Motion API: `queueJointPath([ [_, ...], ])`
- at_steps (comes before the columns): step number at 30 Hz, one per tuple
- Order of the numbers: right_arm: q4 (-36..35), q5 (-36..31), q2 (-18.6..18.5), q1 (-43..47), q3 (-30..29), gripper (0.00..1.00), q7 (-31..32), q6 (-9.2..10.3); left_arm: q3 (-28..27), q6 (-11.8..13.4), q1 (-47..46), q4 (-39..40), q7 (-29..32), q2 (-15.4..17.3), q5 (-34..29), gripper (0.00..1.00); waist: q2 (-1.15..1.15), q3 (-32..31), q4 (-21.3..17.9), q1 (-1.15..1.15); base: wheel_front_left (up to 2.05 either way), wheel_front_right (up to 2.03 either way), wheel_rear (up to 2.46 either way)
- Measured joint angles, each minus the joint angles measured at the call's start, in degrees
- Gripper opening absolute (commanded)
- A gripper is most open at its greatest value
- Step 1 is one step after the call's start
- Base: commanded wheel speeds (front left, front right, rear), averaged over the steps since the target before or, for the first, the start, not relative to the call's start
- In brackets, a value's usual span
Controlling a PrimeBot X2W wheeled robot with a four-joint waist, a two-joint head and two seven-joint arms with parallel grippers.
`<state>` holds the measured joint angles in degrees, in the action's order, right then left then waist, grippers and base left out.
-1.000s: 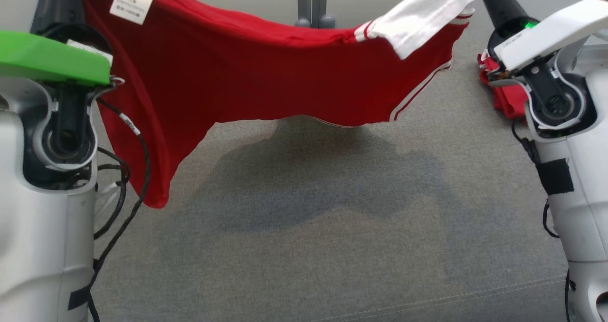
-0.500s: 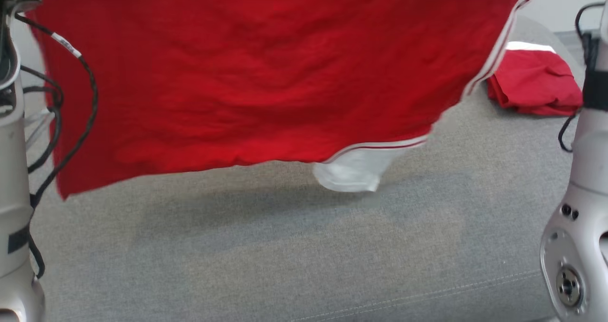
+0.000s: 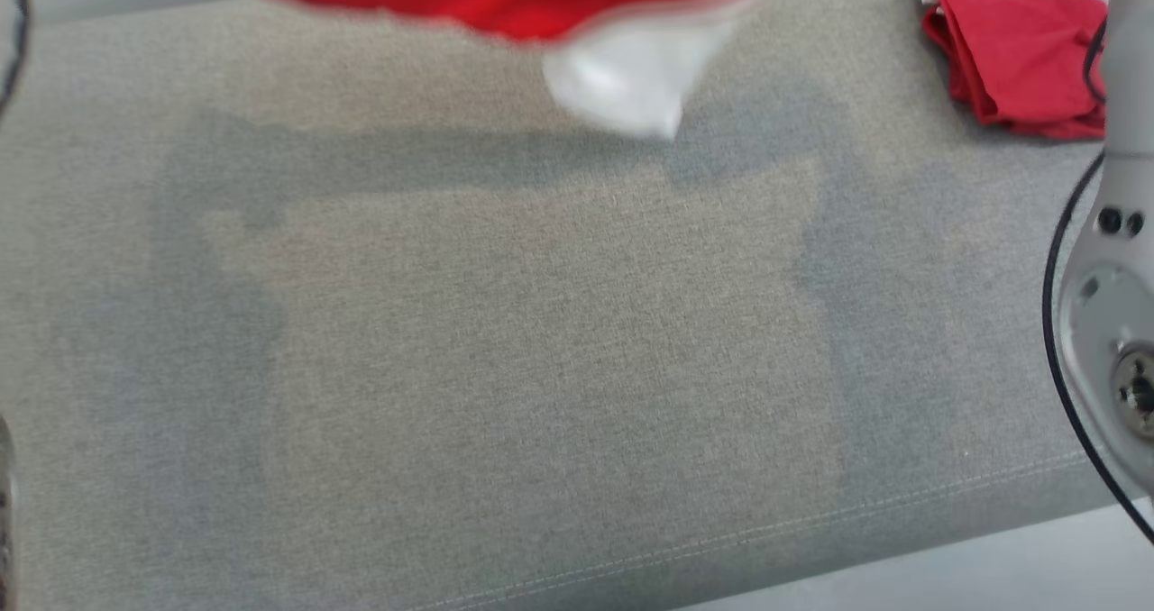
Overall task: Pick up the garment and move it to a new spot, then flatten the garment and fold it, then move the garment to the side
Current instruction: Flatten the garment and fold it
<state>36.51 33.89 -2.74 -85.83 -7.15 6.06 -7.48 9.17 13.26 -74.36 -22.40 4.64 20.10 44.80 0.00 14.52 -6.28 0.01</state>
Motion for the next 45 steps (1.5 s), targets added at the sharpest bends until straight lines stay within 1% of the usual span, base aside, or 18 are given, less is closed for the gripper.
queueJointPath([
  [3, 4.3, 0.3, 0.0, -6.0, 2.7, 0.00, -8.9, -0.01, -0.3, -0.7, -5.3, -2.5, -7.4, -0.3, -2.8, 0.00, 0.00, 2.3, -0.7, 0.00, 0.00, 0.00, 0.00],
  [5, 7.3, 2.5, 0.0, -10.0, 3.4, 0.00, -14.3, -0.02, -0.4, -2.0, -8.7, -3.6, -13.3, -0.5, -4.7, 0.00, 0.00, 3.8, -1.2, 0.00, 0.00, 0.00, 0.00],
  [7, 10.3, 4.4, -0.1, -13.3, 4.8, 0.00, -17.9, -0.01, -0.3, -3.2, -11.9, -5.0, -16.8, -0.9, -5.9, 0.00, 0.00, 5.5, -1.7, 0.00, 0.00, 0.00, 0.00],
  [9, 13.2, 5.6, -0.2, -14.7, 6.5, 0.00, -19.4, -0.01, 0.0, -4.5, -13.1, -7.0, -18.1, -1.4, -6.6, 0.00, 0.00, 7.3, -2.1, 0.00, 0.00, 0.00, 0.00],
  [12, 16.3, 8.5, -0.2, -14.0, 10.4, 0.00, -20.3, -0.01, 0.1, -6.4, -12.5, -11.3, -18.9, -2.2, -6.9, 0.00, 0.00, 10.3, -2.5, 0.01, 0.00, 0.00, 0.00],
  [18, 17.3, 13.4, -0.1, -8.4, 17.5, 0.00, -20.8, 0.00, -1.5, -9.9, -7.7, -17.6, -19.4, -2.3, -6.4, 0.00, 0.00, 15.9, -3.2, 0.01, 0.00, 0.00, 0.00],
  [21, 15.5, 16.2, -0.1, -5.8, 20.5, 0.00, -20.9, 0.00, -2.4, -11.6, -6.8, -18.8, -19.4, -2.3, -6.1, 0.00, 0.00, 17.9, -3.4, 0.01, 0.00, 0.00, 0.00],
  [24, 13.0, 18.6, -0.1, -3.3, 22.2, 0.00, -21.0, 0.00, -3.9, -13.1, -6.0, -18.8, -19.5, -2.2, -6.0, 0.00, 0.00, 19.0, -3.6, 0.01, 0.00, 0.00, 0.00],
  [28, 9.5, 20.1, -0.2, 0.4, 23.9, 0.00, -20.7, 0.00, -5.6, -15.3, -4.1, -18.2, -19.6, -2.5, -5.9, 0.00, 0.00, 18.5, -3.5, 0.00, 0.00, 0.00, 0.00],
  [29, 8.5, 20.6, -0.4, 1.3, 24.2, 0.00, -20.5, 0.00, -6.7, -15.8, -3.5, -17.5, -19.6, -2.8, -5.4, 0.00, 0.00, 18.2, -3.4, 0.00, 0.00, 0.00, 0.00],
  [32, 5.1, 21.9, -1.5, 4.8, 25.3, 0.00, -19.5, 0.00, -7.5, -17.4, -0.6, -16.0, -19.6, -3.1, -5.0, 0.00, 0.00, 17.4, -3.0, 0.00, 0.00, 0.00, 0.00],
  [34, 3.0, 22.6, -2.5, 7.8, 25.9, 0.00, -18.5, 0.00, -7.6, -18.1, 3.0, -15.0, -19.6, -3.5, -4.8, 0.00, 0.00, 16.6, -2.6, 0.00, 0.00, 0.00, 0.00],
  [38, -1.5, 23.7, -5.1, 15.1, 26.6, 0.00, -16.9, 0.00, -7.9, -19.3, 10.6, -12.7, -19.1, -5.0, -2.0, 0.00, 0.00, 14.7, -1.7, 0.00, 0.00, 0.00, 0.00],
  [43, -7.3, 24.9, -8.4, 29.2, 27.5, 0.00, -14.3, 0.00, -7.1, -19.6, 24.5, -7.1, -18.1, -5.8, -0.7, 0.00, 0.00, 11.2, -0.5, -0.01, 0.00, 0.00, 0.00],
  [45, -10.4, 25.5, -9.5, 35.4, 27.4, 0.00, -13.5, 0.00, -6.8, -19.5, 31.0, -3.6, -17.8, -6.2, -0.5, 0.00, 0.00, 9.6, -0.1, -0.01, 0.00, 0.00, 0.00],
])
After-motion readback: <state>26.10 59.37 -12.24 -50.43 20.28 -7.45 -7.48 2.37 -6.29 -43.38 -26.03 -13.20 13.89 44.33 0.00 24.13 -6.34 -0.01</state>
